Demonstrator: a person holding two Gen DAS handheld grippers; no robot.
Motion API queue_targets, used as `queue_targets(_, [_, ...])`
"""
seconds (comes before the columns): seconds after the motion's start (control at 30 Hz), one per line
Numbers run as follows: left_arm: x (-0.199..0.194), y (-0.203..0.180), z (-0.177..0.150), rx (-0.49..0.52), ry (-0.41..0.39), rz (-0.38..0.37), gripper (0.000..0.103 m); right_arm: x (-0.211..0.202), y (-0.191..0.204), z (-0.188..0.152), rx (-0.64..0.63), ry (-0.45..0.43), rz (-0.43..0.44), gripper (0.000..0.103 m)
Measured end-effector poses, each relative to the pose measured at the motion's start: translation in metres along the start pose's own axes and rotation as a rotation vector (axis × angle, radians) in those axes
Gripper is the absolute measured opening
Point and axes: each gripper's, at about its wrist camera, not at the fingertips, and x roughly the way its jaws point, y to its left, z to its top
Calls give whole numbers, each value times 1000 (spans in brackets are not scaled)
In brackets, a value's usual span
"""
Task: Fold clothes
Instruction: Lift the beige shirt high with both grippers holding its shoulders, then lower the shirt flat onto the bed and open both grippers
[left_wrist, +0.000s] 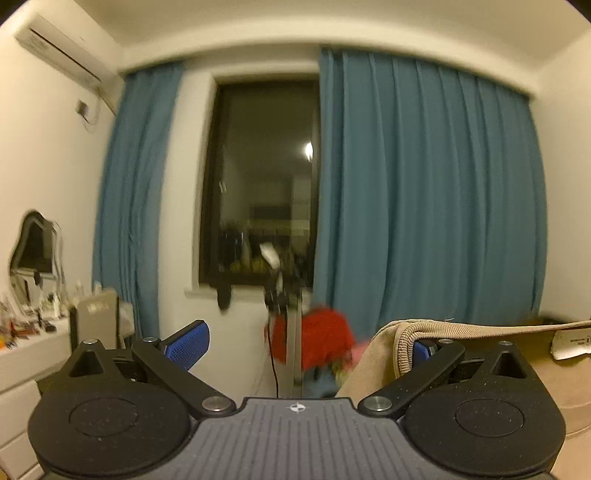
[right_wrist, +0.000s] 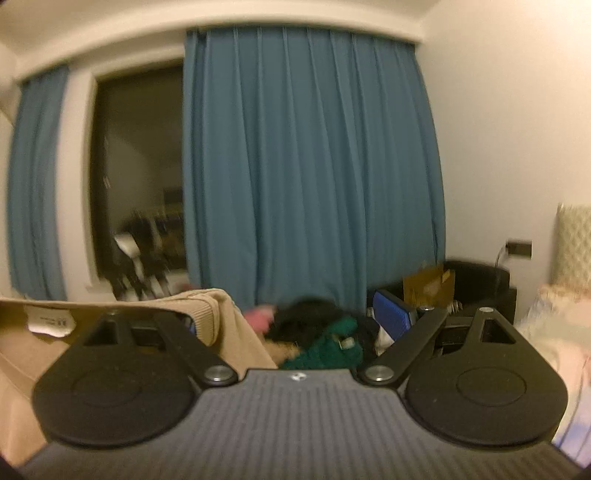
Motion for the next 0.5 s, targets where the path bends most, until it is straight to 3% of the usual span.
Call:
queue_targets(0.07, [58,-18,-45,45,77,-4,103,53,-2,-30,-8,56,-13,88])
queue_targets(0.23, [189,-52,-151,171,339,-24,100,183,-11,-129,1,349,8,88])
queue_targets(0.37, [250,-74,-214,293,537,-46,96,259,2,-181,-105,573,52,88])
queue_targets(0.5, [288,-101,-262,492,800,-102,96,298,28,-222,-358,846,141,88])
